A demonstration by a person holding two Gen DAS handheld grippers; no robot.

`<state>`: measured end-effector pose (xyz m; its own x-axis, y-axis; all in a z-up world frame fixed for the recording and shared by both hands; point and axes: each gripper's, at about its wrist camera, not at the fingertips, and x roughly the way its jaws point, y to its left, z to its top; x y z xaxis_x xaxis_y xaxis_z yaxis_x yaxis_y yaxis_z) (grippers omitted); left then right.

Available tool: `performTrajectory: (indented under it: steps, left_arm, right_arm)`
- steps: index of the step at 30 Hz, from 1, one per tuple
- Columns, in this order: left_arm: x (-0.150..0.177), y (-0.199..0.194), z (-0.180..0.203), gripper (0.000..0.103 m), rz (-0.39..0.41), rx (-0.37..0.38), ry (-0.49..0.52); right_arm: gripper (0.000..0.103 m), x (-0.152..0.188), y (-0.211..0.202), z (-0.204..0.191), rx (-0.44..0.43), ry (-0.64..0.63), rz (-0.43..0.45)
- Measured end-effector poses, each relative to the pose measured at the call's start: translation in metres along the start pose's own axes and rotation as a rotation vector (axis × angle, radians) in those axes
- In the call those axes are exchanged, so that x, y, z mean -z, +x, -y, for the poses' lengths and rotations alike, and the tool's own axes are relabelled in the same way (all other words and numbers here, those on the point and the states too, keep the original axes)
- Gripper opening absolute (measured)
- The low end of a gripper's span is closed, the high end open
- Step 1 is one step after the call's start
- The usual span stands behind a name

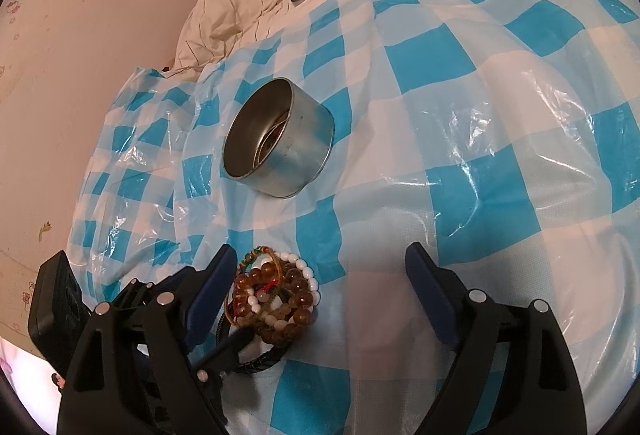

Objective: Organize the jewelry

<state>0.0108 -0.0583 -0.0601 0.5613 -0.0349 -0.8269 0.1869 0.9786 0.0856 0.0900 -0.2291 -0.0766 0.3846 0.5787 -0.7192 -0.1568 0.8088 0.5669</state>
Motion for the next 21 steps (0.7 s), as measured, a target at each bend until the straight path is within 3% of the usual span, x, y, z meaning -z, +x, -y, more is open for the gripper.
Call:
performTrajectory:
  steps: [3, 14, 19, 21]
  left_arm:
    - [-0.0008, -0.0006, -0.0069, 0.088, 0.008, -0.035, -0.02]
    - [0.0003, 0.0012, -0.0098, 0.084, 0.017, 0.032, -0.044]
    - [0.0, 0.0029, -0.0056, 0.074, 0.02, 0.033, -0.026]
    - [-0.0007, 0.0034, -0.0041, 0.064, 0.018, 0.045, -0.023]
  right_arm:
    - [0.083, -0.0001, 0.0, 0.0001, -0.001, -0.001, 0.0]
    - [0.084, 0.0017, 0.0015, -0.0032, 0.002, -0.009, -0.003]
    - [0.084, 0.002, 0.0017, -0.0037, 0.002, -0.008, -0.003]
    - [0.084, 0.0021, 0.0017, -0.0037, 0.002, -0.009, -0.003]
